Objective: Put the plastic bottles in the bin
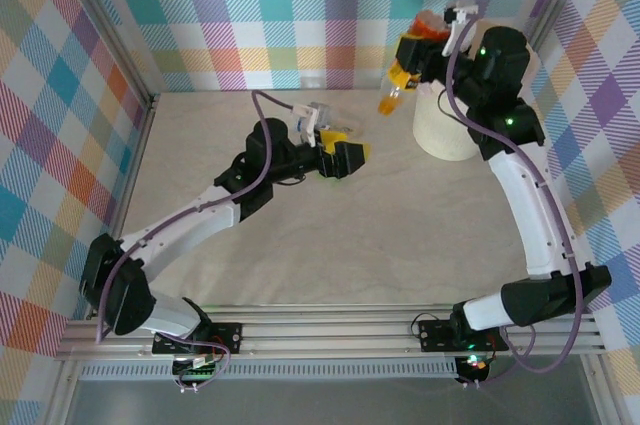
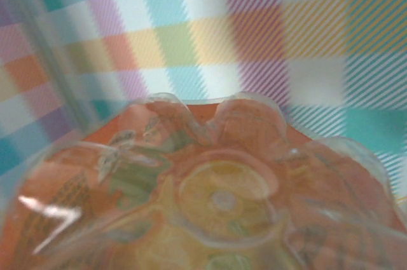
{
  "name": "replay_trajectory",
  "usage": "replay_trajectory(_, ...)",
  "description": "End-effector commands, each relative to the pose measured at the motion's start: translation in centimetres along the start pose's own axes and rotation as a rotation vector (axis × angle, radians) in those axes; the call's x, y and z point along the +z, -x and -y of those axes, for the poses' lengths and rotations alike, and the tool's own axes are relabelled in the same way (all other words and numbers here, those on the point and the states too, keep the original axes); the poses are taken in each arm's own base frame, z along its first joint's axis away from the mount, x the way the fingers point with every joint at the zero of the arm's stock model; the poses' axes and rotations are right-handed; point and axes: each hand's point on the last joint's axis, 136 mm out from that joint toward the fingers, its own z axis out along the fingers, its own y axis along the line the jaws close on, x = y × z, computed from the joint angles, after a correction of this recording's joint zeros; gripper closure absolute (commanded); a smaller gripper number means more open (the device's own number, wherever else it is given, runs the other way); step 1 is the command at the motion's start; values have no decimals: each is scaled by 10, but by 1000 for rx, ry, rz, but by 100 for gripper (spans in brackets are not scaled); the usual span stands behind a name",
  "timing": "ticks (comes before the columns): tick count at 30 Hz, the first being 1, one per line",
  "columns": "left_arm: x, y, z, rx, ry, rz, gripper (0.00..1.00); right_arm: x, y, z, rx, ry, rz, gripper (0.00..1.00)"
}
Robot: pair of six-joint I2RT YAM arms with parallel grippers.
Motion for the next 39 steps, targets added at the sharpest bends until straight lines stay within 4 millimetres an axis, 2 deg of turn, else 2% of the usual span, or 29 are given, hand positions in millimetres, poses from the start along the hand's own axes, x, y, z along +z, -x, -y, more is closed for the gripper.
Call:
replay_trajectory(1, -17, -4, -16, 41, 120, 15, 0, 9, 15, 56, -182, -296, 37, 50)
replay_trajectory(5, -31, -11, -34, 46, 223, 22, 0, 19, 37, 85, -281, -432, 64, 50)
replay_trajectory(7, -36, -15, -43, 43, 270, 24, 0, 26, 40, 101, -314, -496, 61, 50)
replay_trajectory(13, -52, -23, -73, 9, 433, 46, 0, 43, 42, 156, -324, -648, 48, 50)
replay_trajectory(16, -59, -29, -86, -10, 504, 49, 0, 51, 36, 179, -295, -680, 13, 50)
replay_trajectory(21, -69, -33, -101, -25, 592, 54, 0, 64, 13, 205, -293, -719, -75, 50)
replay_trajectory(26, -81, -36, -115, -44, 673, 75, 0, 70, -20, 226, -264, -717, -179, 50)
replay_trajectory(32, -99, -35, -132, -73, 781, 153, 0, 77, -64, 231, -234, -635, -315, 49)
replay_trajectory(39, -114, -36, -143, -88, 852, 208, 0, 84, -102, 244, -203, -656, -411, 47)
